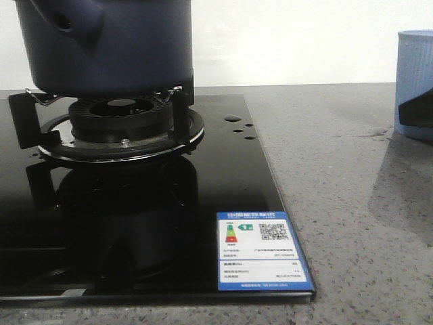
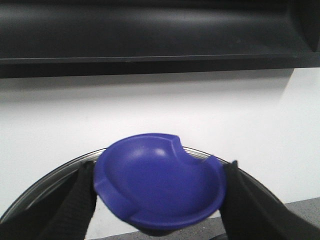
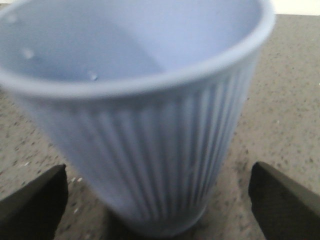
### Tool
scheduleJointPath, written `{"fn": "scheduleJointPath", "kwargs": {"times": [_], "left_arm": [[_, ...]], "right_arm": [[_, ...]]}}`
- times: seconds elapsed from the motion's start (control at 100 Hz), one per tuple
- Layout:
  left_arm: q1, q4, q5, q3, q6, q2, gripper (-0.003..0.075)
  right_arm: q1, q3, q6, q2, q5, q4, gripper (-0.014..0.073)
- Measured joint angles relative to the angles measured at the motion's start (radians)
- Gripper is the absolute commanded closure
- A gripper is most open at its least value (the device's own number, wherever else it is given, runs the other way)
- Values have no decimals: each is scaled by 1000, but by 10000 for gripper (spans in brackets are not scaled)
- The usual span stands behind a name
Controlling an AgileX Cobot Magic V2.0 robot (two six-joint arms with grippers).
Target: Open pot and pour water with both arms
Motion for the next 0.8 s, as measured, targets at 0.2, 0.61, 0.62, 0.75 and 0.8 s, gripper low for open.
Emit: {"fn": "scheduleJointPath", "kwargs": {"times": [0.2,0.61,0.62,0.75,0.8], "left_arm": [[0,0,0,0,0,0,391],[-167,6,-4,0,0,23,391],[-173,6,-4,0,0,25,391],[-219,6,-4,0,0,70,391],[-234,6,-5,0,0,90,391]], "right_arm": [[0,104,2,-153,37,-2,-78],[0,207,12,-547,62,-8,-78],[0,207,18,-553,65,-10,-78],[0,209,74,-627,78,-10,-78],[0,209,85,-640,80,-10,-78]]}}
